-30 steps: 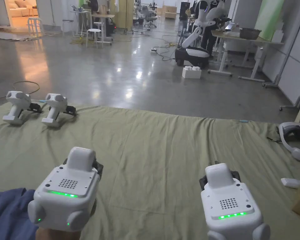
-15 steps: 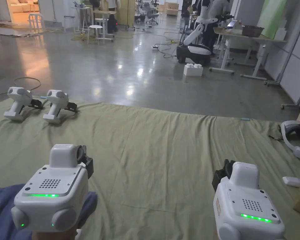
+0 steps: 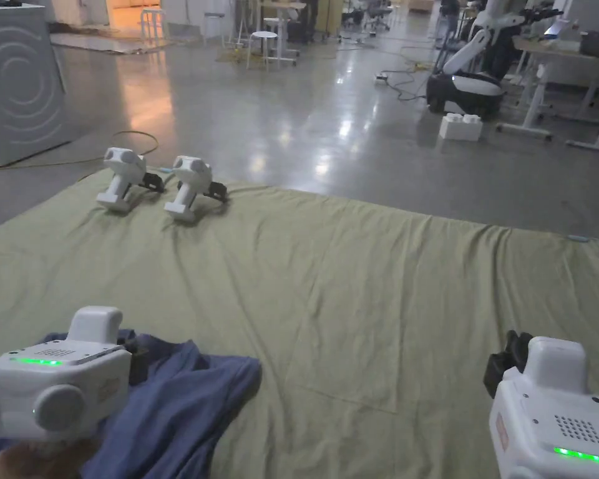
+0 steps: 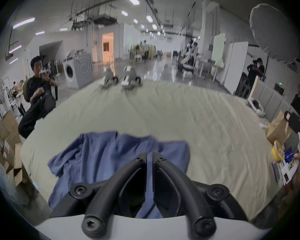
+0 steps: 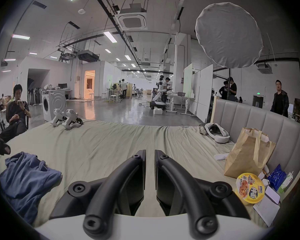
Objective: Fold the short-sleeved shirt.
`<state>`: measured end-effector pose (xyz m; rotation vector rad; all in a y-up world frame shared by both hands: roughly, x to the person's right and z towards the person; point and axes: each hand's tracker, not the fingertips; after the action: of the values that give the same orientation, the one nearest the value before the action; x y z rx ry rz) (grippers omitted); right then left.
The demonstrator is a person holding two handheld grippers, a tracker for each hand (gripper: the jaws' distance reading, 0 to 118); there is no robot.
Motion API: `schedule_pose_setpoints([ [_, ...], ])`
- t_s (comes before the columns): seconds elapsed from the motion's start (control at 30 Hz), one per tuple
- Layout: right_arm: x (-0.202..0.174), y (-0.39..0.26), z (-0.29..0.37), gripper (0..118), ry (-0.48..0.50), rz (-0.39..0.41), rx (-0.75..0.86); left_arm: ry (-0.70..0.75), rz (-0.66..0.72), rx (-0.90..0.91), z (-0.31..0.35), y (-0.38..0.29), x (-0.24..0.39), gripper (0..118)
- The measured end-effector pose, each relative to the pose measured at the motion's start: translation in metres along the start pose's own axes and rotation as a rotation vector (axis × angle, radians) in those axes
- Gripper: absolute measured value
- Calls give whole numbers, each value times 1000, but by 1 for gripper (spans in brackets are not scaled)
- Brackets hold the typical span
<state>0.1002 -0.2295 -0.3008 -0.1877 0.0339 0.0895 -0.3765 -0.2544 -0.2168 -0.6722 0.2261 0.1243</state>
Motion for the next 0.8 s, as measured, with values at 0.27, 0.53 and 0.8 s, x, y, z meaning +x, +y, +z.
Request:
schedule_pose_setpoints([
  [0.27, -12, -9, -4, 13, 37, 21, -35, 25, 58, -233, -35, -25, -55, 14],
  [0.53, -19, -18, -3, 14, 58, 62, -69, -7, 139, -436, -93, -57, -75, 78],
  [0.8, -23, -26, -5, 14, 70, 85, -92, 26, 33, -489, -99, -84, -47, 75],
])
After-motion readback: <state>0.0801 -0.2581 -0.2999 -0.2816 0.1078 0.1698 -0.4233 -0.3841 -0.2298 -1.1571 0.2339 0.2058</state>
